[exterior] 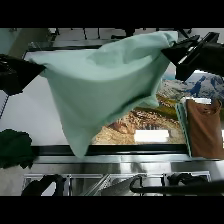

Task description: Fold the shirts.

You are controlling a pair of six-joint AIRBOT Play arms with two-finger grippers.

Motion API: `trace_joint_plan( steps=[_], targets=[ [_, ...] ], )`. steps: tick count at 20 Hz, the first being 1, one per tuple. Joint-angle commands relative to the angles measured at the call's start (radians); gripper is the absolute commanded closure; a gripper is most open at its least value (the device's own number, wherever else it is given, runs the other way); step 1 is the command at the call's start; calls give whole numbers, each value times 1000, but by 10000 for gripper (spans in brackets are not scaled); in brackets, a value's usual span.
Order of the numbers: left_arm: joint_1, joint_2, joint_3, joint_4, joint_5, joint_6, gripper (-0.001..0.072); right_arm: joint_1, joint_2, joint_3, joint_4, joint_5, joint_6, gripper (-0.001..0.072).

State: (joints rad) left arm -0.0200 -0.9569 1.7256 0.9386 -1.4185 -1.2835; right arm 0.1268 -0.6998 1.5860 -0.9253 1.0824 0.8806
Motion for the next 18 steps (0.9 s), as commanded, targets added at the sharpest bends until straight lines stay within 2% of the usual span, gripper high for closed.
trace_joint_plan(
  steps=[1, 4, 8, 9, 10, 11, 13, 14, 15, 16, 18],
  targets=[
    [0, -99, 11, 117, -13, -15, 700, 1, -143, -19, -37, 31, 10, 696],
    [-9, -313, -37, 116, -10, 2, 700, 3, -362, -107, 40, 13, 9, 695],
    [4, -579, -178, 108, 61, 19, 693, 52, -643, -160, 121, -58, 9, 681],
    [15, -637, -177, 103, 59, 19, 513, 62, -686, -159, 147, -70, 9, 554],
    [24, -682, -160, 102, 41, 16, 215, 64, -707, -158, 166, -72, 9, 404],
    [39, -720, -129, 99, 4, 2, 150, 61, -708, -154, 167, -71, 10, 387],
    [79, -757, -50, 90, -98, 2, 155, 29, -662, -142, 159, -36, 31, 387],
    [102, -757, -24, 87, -139, -1, 156, -3, -619, -142, 148, -12, 61, 350],
    [130, -742, -20, 87, -172, -10, 156, -43, -573, -142, 116, 13, 117, 238],
    [156, -715, -45, 87, -187, -20, 156, -85, -536, -145, 74, 47, 165, 213],
    [208, -637, -179, 90, -178, -19, 156, -170, -475, -186, 15, 112, 216, 213]
  ],
)
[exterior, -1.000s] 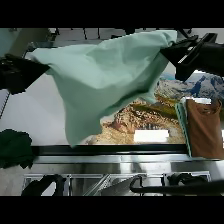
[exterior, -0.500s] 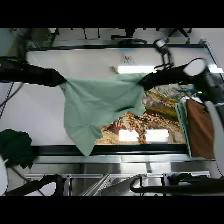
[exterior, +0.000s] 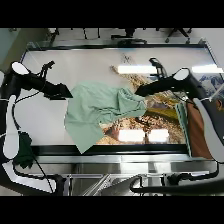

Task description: Fold the shirts.

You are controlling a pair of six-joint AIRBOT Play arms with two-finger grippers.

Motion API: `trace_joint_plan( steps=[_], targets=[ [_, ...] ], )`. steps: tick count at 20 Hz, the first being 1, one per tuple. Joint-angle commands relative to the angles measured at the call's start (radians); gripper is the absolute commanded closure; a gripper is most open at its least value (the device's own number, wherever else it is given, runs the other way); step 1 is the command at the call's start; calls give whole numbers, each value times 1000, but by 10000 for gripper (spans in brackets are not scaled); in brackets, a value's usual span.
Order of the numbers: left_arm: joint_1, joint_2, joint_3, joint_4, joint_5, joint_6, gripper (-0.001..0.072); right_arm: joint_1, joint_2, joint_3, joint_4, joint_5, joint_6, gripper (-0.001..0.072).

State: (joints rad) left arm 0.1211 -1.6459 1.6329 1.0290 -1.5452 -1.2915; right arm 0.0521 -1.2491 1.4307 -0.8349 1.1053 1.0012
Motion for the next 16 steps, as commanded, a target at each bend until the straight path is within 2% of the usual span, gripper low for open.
trace_joint_plan(
  steps=[1, 5, 7, 10, 12, 15, 16],
  targets=[
    [96, 100, -190, 0, -23, -8, 156, -134, 95, -71, -73, 108, 96, 214],
    [218, 249, -613, 0, 136, 31, 156, -217, 101, -255, -70, 94, 93, 214],
    [268, 272, -745, -2, 192, 50, 156, -214, 55, -282, -69, 81, 83, 215],
    [287, 272, -842, -19, 304, 72, 156, -199, -23, -281, 18, 43, 36, 215],
    [261, 272, -866, -66, 411, 93, 156, -188, -76, -280, 101, 0, 5, 216],
    [204, 272, -865, -64, 544, 93, 157, -151, -145, -280, 141, -67, -12, 218],
    [189, 272, -865, -64, 588, 84, 157, -137, -163, -279, 161, -76, -27, 272]
  ],
)
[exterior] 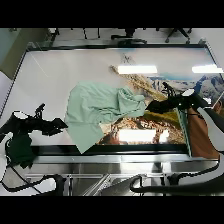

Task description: Fold the shirts.

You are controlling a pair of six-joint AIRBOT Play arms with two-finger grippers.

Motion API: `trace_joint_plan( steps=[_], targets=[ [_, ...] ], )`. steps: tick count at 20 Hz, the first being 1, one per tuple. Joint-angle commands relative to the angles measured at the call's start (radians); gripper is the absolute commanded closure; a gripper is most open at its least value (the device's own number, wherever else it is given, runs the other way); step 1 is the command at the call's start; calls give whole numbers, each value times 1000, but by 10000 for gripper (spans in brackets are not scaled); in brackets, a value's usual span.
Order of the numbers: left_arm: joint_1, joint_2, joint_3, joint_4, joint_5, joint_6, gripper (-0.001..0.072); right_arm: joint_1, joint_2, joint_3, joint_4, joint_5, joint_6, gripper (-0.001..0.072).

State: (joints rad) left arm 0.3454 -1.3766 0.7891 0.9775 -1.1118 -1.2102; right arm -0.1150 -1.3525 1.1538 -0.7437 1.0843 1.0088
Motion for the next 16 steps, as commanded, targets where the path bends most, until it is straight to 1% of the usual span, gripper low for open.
trace_joint_plan(
  steps=[1, 2, 3, 4, 5, 6, 7, 8, 11, 13, 16],
  targets=[
    [-50, 3, -21, -13, 192, -5, 157, 40, -72, -2, 92, -58, -52, 333],
    [-66, -2, -21, -25, 219, -5, 173, 53, -81, -2, 116, -60, -74, 350],
    [-76, -18, -19, -60, 224, 2, 300, 62, -85, -2, 132, -60, -83, 351],
    [-89, -44, -13, -96, 214, 29, 366, 69, -86, -2, 139, -60, -83, 352],
    [-103, -77, 3, -112, 189, 45, 368, 69, -84, -1, 147, -55, -83, 356],
    [-117, -114, 28, -108, 145, 51, 416, 68, -80, -1, 158, -39, -89, 508],
    [-123, -143, 60, -106, 87, 65, 709, 66, -69, 4, 164, -11, -97, 697],
    [-122, -163, 97, -109, 27, 76, 698, 66, -52, 13, 161, 11, -101, 695],
    [-108, -135, 236, -106, -146, 45, 700, 40, 63, 75, 162, 55, -106, 696],
    [-92, -52, 327, -108, -203, 14, 700, 11, 167, 124, 162, 72, -101, 696],
    [-79, 117, 480, -126, -277, -5, 700, -14, 354, 198, 164, 90, -90, 696]
  ],
)
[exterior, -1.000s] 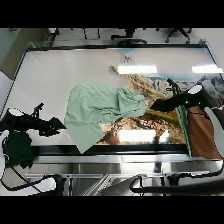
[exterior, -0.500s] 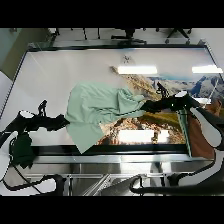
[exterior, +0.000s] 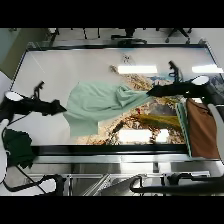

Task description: Fold the shirts.

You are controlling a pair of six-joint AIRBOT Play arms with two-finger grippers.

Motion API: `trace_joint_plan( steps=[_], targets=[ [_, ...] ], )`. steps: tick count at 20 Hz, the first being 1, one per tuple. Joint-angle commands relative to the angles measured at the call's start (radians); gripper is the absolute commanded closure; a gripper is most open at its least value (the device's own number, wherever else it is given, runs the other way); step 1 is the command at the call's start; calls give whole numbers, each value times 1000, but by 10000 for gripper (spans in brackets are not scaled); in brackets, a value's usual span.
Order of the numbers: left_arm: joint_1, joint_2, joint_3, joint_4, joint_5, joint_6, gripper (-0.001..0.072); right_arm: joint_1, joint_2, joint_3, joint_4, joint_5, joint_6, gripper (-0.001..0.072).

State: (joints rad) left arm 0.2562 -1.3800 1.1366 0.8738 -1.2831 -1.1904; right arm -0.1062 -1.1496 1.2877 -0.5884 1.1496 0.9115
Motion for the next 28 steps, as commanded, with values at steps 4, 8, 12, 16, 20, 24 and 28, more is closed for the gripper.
trace_joint_plan(
  steps=[4, 8, 12, 16, 20, 24, 28],
  targets=[
    [10, 364, 397, -117, -99, -35, 699, -23, 414, 198, 6, -84, -19, 696],
    [10, 544, 641, -90, 2, -48, 700, -23, 657, 240, 7, -329, -129, 696],
    [10, 610, 800, 72, 32, -53, 700, -23, 744, 284, 6, -412, -240, 695],
    [7, 520, 796, 117, -37, -65, 699, -23, 647, 284, -59, -314, -158, 695],
    [-109, 305, 606, 123, 13, 0, 699, -20, 418, 221, -61, -198, -94, 695],
    [-213, -37, 517, 130, 194, 48, 699, 35, 132, 76, -56, -231, -90, 695],
    [-220, -423, 727, 124, 179, 11, 699, 67, -168, 39, -46, -378, -99, 695]
  ],
)
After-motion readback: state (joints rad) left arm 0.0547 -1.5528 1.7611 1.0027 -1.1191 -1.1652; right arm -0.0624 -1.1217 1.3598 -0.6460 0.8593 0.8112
